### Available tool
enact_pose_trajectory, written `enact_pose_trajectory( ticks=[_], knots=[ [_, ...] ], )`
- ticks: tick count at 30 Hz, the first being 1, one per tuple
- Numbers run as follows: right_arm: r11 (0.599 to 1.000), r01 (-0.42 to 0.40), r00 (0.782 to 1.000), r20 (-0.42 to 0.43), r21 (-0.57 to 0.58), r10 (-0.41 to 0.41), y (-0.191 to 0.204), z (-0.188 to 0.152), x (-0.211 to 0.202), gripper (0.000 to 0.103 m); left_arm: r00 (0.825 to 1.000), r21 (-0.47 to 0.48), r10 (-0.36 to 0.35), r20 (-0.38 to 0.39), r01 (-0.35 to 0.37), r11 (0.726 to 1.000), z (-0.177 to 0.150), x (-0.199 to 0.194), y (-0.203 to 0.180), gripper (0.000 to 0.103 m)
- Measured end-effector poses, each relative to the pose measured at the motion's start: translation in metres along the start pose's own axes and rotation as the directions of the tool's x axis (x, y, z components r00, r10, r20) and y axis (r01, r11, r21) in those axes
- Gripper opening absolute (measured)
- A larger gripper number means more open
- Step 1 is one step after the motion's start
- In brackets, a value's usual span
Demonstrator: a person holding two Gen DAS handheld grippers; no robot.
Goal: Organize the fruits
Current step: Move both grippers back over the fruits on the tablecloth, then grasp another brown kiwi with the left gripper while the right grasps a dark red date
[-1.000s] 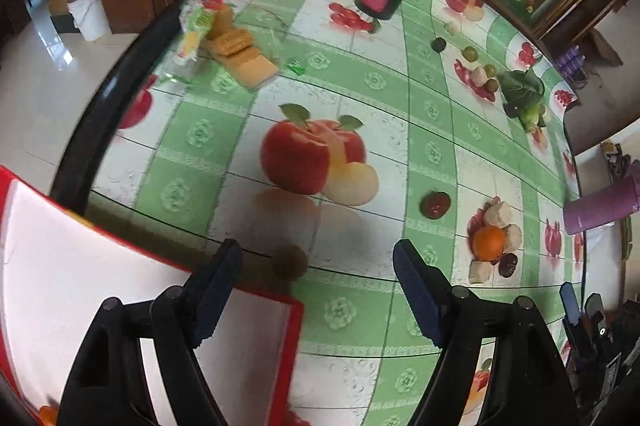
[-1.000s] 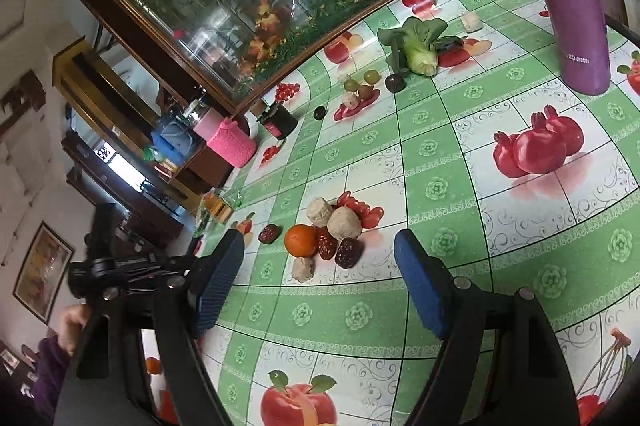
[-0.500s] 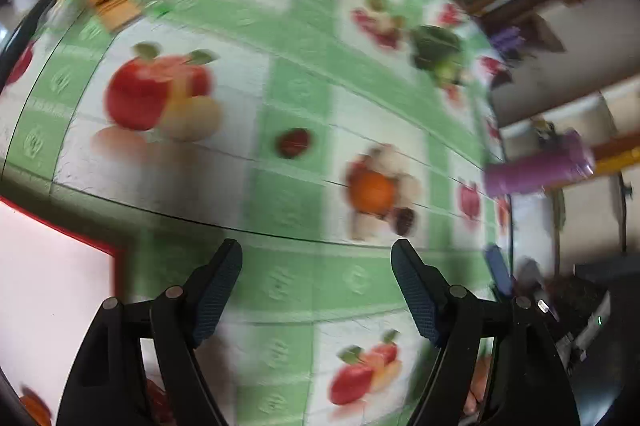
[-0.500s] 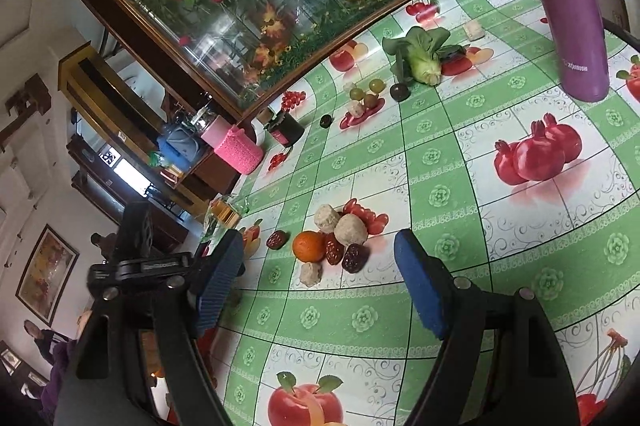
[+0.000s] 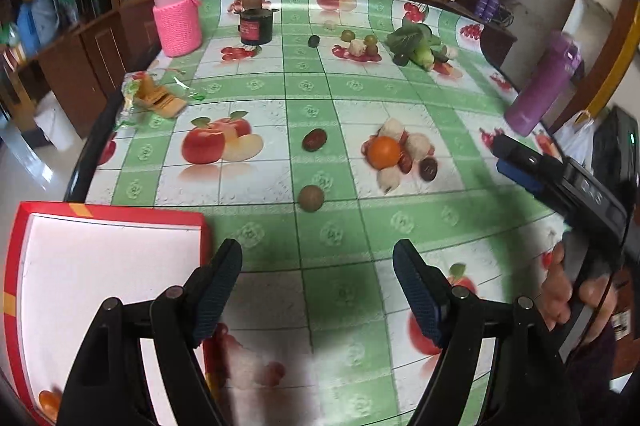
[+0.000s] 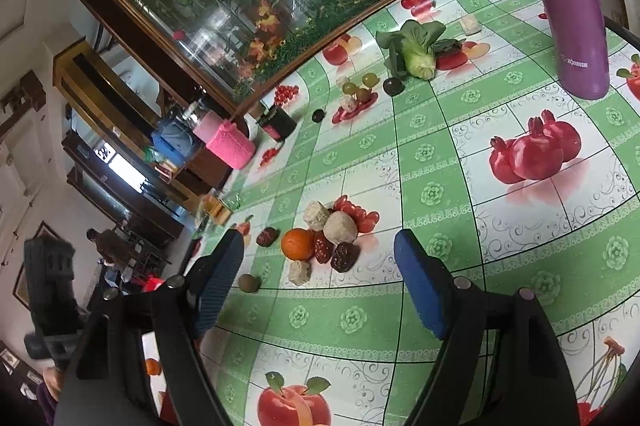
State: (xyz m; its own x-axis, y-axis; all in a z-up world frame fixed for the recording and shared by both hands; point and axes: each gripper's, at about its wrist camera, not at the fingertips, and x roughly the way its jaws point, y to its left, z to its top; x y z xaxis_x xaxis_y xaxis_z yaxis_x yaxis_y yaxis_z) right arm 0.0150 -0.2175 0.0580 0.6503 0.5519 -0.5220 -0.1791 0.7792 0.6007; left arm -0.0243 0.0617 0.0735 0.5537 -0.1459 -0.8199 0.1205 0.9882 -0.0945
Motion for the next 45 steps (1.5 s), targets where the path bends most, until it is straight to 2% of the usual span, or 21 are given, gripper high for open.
enact_pose_trajectory(
  ticks=[5, 9, 11, 15, 18, 21, 25, 27, 30, 32, 37, 38, 42, 43, 45],
  knots=[
    [0.991, 0.083, 0.99, -0.106, -0.108, -0.094, 0.009, -0.008, 0.034, 0.064, 0.996, 0.066, 0.067, 0.056, -0.071, 0.995, -0.012, 0.001, -0.008, 0.078],
    [0.977, 0.132, 0.976, -0.151, -0.17, -0.158, 0.013, -0.013, 0.056, 0.054, 0.993, 0.094, 0.099, 0.066, -0.105, 0.99, -0.011, 0.008, -0.012, 0.078],
    [0.965, 0.167, 0.968, -0.155, -0.201, -0.199, 0.014, -0.014, 0.064, 0.051, 0.993, 0.1, 0.102, 0.064, -0.108, 0.989, -0.01, 0.012, -0.014, 0.078],
    [0.917, 0.257, 0.947, -0.109, -0.305, -0.301, 0.022, -0.017, 0.075, 0.042, 0.991, 0.105, 0.119, 0.055, -0.125, 0.987, -0.005, 0.023, -0.018, 0.078],
    [0.89, 0.288, 0.935, -0.098, -0.353, -0.342, 0.027, -0.018, 0.081, 0.036, 0.99, 0.115, 0.138, 0.041, -0.142, 0.983, 0.002, 0.032, -0.021, 0.078],
    [0.868, 0.318, 0.922, -0.09, -0.382, -0.377, 0.029, -0.017, 0.084, 0.021, 0.987, 0.132, 0.158, 0.029, -0.161, 0.978, 0.006, 0.041, -0.026, 0.078],
    [0.863, 0.323, 0.919, -0.089, -0.389, -0.384, 0.03, -0.018, 0.082, 0.02, 0.982, 0.151, 0.187, 0.017, -0.187, 0.971, 0.013, 0.055, -0.032, 0.078],
    [0.887, 0.307, 0.927, -0.102, -0.345, -0.361, 0.025, -0.014, 0.077, 0.02, 0.981, 0.148, 0.191, 0.004, -0.19, 0.971, 0.016, 0.061, -0.031, 0.076],
    [0.915, 0.291, 0.941, -0.089, -0.279, -0.327, 0.017, -0.006, 0.065, 0.02, 0.981, 0.144, 0.192, -0.016, -0.188, 0.972, 0.018, 0.069, -0.03, 0.069],
    [0.925, 0.281, 0.948, -0.078, -0.256, -0.309, 0.016, -0.004, 0.06, 0.02, 0.982, 0.138, 0.189, -0.023, -0.184, 0.973, 0.019, 0.073, -0.029, 0.056],
    [0.946, 0.233, 0.967, -0.051, -0.227, -0.251, 0.02, -0.001, 0.049, 0.02, 0.983, 0.117, 0.178, -0.037, -0.173, 0.978, 0.021, 0.081, -0.028, 0.042],
    [0.946, 0.231, 0.968, -0.047, -0.226, -0.247, 0.021, 0.0, 0.048, 0.02, 0.984, 0.112, 0.175, -0.04, -0.169, 0.979, 0.021, 0.082, -0.027, 0.036],
    [0.948, 0.231, 0.967, -0.051, -0.218, -0.248, 0.02, 0.0, 0.049, 0.02, 0.986, 0.097, 0.16, -0.047, -0.155, 0.983, 0.022, 0.088, -0.028, 0.028],
    [0.949, 0.232, 0.967, -0.059, -0.215, -0.249, 0.019, 0.0, 0.051, 0.02, 0.987, 0.093, 0.155, -0.042, -0.15, 0.984, 0.022, 0.089, -0.028, 0.022],
    [0.95, 0.229, 0.966, -0.067, -0.213, -0.248, 0.017, -0.001, 0.052, 0.02, 0.988, 0.083, 0.153, -0.038, -0.149, 0.985, 0.023, 0.09, -0.029, 0.022]
  ],
)
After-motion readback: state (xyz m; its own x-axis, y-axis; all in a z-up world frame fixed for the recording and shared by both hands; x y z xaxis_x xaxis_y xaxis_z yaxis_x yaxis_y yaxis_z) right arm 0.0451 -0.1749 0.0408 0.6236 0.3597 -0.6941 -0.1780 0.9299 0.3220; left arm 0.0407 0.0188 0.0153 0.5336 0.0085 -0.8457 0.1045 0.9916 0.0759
